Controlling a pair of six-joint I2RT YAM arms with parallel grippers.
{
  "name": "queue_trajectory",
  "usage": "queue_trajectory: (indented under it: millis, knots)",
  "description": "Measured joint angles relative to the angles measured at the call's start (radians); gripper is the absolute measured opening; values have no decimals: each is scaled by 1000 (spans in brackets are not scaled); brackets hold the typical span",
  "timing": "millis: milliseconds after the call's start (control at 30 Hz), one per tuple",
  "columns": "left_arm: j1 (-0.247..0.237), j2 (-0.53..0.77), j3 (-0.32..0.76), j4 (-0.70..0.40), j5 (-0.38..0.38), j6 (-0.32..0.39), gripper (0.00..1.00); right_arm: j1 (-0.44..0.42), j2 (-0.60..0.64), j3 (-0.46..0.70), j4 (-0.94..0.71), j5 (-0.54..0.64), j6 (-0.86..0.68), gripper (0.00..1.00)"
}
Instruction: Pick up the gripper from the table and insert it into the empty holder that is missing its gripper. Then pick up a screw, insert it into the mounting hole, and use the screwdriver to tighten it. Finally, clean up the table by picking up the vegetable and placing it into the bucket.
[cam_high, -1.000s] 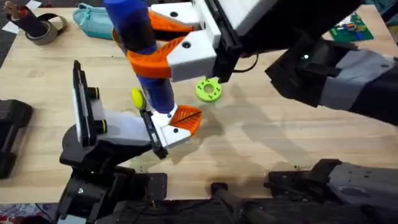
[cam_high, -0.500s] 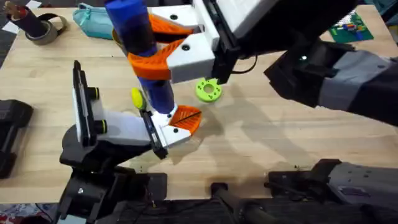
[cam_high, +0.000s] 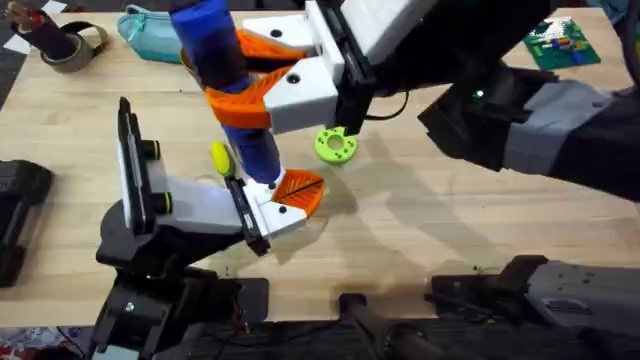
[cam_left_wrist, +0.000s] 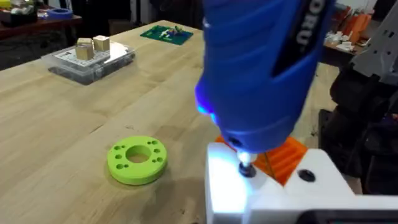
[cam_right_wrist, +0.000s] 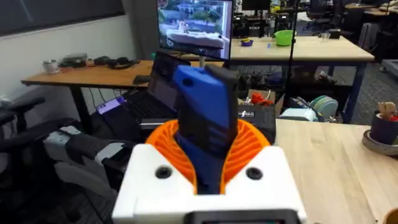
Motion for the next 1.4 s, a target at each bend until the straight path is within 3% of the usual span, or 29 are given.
queue_trajectory:
  millis: [1400]
  knots:
    - [0,0,0,-9,1,-3,17,0,-26,-60,73,12,27,157]
